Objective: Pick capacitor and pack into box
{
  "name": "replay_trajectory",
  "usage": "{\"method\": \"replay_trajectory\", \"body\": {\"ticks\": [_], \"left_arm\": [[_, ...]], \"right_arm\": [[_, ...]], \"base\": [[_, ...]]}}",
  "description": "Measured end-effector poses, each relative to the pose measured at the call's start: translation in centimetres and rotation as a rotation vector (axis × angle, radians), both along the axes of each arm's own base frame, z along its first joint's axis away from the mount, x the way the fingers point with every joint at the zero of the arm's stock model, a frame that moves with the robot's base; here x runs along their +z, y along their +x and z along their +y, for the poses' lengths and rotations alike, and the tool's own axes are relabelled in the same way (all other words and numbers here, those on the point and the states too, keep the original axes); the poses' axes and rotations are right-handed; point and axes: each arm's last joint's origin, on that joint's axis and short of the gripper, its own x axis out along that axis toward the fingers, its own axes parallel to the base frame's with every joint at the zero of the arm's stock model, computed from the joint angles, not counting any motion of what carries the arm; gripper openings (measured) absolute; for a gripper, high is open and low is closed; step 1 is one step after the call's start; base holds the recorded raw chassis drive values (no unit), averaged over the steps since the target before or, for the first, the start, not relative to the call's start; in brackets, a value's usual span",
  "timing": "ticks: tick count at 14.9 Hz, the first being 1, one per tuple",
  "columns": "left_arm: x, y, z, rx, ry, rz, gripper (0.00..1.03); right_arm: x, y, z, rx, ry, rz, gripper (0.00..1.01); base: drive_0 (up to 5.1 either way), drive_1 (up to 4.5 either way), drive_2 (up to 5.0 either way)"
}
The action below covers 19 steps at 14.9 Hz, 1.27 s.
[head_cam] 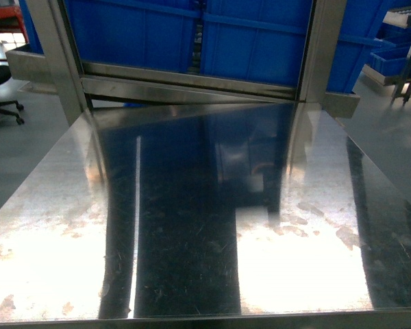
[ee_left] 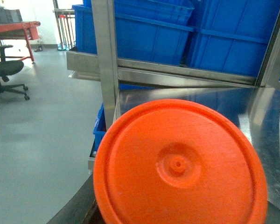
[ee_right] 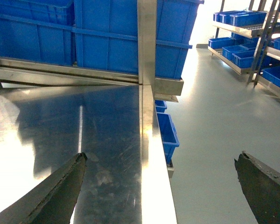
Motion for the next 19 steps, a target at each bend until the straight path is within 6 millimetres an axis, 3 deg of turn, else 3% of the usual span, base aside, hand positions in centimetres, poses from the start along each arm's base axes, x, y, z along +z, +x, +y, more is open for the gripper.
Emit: {"method": "replay_trajectory", "body": {"ticks": [19], "left_arm": [[0.01,0.00,0.00,0.000,0.000,-0.001,0.44]], "right_arm": [[0.00,0.00,0.00,0.000,-0.001,0.000,0.98]], "base": [[0.0,0.00,0.0]]}}
